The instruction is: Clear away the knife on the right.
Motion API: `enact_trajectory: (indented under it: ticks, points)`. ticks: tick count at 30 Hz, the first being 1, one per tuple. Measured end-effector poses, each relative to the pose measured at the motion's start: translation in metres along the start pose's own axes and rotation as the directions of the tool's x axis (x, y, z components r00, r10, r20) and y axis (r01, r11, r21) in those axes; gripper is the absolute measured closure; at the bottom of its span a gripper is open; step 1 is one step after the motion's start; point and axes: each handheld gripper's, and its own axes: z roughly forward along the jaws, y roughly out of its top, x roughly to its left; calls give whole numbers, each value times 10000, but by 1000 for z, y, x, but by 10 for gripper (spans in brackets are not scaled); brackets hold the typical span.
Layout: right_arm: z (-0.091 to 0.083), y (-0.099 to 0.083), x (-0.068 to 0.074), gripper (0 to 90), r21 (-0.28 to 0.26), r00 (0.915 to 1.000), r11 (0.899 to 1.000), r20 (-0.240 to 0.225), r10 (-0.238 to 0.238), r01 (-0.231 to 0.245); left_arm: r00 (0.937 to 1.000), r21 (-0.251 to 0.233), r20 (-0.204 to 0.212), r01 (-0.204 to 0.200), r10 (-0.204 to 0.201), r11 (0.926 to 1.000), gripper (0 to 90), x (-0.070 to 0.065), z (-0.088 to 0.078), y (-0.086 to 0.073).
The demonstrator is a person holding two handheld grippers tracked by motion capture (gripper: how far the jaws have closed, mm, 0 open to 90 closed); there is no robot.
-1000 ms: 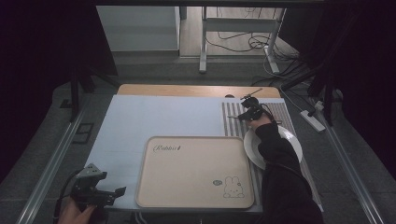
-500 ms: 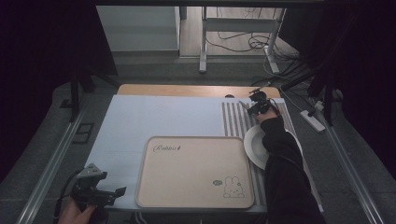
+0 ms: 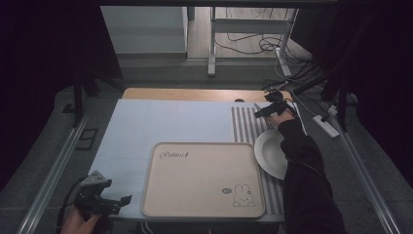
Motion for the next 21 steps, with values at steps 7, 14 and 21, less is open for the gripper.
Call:
enact_trajectory:
  ticks: [7,14,21]
  points:
    - [-9,-8,-6,0,838,9996,9962,-114,254,-244,10000,8,-11,-17,17,10000,16,0,0,0]
    - [-1,-25,-17,0,1180,9985,9915,6,553,-550,10000,16,-6,-24,24,10000,16,0,0,0]
    - [10,-37,-27,89,1824,9966,9800,374,734,-791,10000,12,-14,-26,26,10000,16,-1,1,1]
